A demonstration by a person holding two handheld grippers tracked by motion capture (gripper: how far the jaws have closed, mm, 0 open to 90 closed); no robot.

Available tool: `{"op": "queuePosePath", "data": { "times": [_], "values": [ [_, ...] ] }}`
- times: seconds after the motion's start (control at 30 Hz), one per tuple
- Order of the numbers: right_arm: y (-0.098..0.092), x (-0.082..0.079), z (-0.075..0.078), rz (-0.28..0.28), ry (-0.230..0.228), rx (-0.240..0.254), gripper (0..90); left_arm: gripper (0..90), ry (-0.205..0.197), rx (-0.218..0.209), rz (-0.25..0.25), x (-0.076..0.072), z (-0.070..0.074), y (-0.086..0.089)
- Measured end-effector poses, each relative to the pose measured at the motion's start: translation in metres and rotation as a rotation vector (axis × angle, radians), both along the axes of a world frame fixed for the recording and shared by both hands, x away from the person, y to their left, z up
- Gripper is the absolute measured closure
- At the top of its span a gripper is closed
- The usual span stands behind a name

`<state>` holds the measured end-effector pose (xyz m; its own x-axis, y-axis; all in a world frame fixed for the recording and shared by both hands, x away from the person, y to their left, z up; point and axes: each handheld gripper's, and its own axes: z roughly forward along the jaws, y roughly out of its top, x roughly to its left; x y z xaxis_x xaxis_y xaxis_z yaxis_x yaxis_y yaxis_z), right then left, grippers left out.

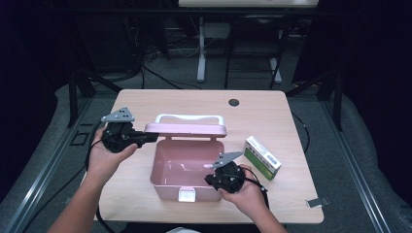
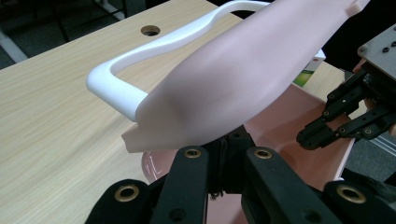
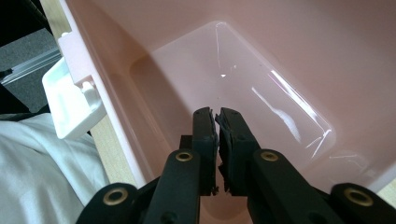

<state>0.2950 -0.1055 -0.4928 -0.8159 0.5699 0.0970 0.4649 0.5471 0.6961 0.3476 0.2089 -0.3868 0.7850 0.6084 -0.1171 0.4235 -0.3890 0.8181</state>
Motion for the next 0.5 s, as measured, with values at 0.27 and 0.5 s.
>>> {"op": "queuePosePath", "data": {
  "times": [0.27,0.5],
  "values": [
    [-0.0005,0.0004,0.0001,0.002,0.003,0.001,85.3,89.5,0.005,-0.002,0.003,0.0019,0.0007,0.0],
    [-0.001,0.0009,0.0003,0.006,0.005,-0.002,85.6,89.5,0.007,-0.007,0.007,0.0047,0.0016,0.0002]
  ]
}}
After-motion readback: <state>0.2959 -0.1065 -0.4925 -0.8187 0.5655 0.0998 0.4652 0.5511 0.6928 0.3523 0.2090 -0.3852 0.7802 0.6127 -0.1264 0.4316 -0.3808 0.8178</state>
